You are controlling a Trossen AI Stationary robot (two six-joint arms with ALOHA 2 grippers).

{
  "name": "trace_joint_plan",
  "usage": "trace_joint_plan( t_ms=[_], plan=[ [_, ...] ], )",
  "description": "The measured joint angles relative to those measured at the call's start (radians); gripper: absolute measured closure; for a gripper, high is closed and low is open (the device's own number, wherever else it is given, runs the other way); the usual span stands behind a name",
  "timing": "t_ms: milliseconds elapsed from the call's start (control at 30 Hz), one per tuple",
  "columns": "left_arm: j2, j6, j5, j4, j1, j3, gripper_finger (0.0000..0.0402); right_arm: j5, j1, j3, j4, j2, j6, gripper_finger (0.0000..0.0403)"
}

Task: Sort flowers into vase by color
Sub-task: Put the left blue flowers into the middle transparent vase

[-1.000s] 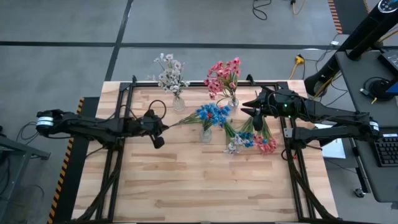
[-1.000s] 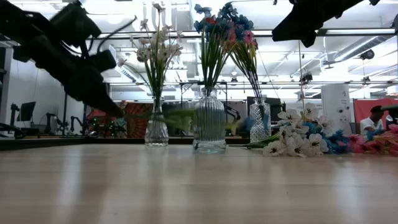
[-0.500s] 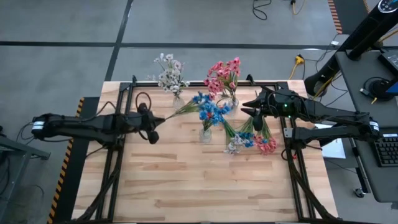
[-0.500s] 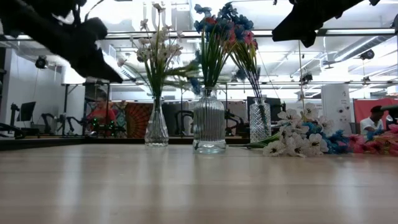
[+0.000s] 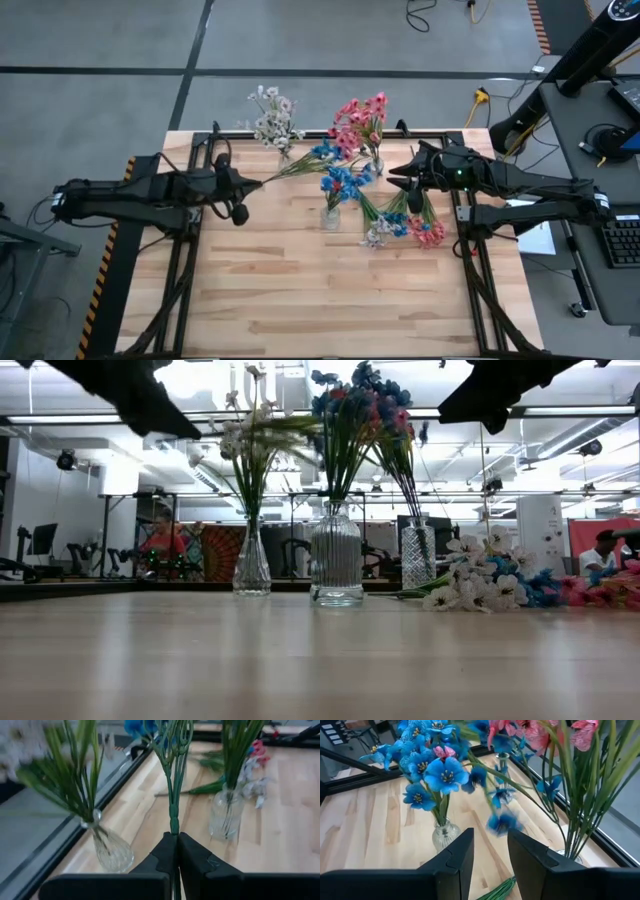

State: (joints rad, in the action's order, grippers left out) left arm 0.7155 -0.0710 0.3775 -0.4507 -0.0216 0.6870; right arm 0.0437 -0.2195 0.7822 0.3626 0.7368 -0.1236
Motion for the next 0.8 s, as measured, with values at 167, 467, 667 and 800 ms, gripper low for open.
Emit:
trace_joint_plan(
  t_ms=[167, 467, 667, 800],
  plan=[
    [0.002, 0.011, 0.005, -0.071, 0.012, 0.078, 0.0401, 0.0, 0.0, 0.0, 0.0, 0.0, 0.004, 0.0291],
    [0.003, 0.037, 0.007, -0.212, 0.013, 0.221, 0.0401, 0.001, 0.0, -0.001, 0.0, 0.0, 0.004, 0.0291],
    [0.003, 0.052, 0.006, -0.276, 0.013, 0.31, 0.0401, 0.0, 0.0, -0.001, 0.0, 0.0, 0.004, 0.0291],
    [0.003, 0.075, 0.006, -0.279, 0.013, 0.346, 0.0401, 0.001, 0.0, -0.001, 0.0, 0.0, 0.004, 0.0291]
  ],
)
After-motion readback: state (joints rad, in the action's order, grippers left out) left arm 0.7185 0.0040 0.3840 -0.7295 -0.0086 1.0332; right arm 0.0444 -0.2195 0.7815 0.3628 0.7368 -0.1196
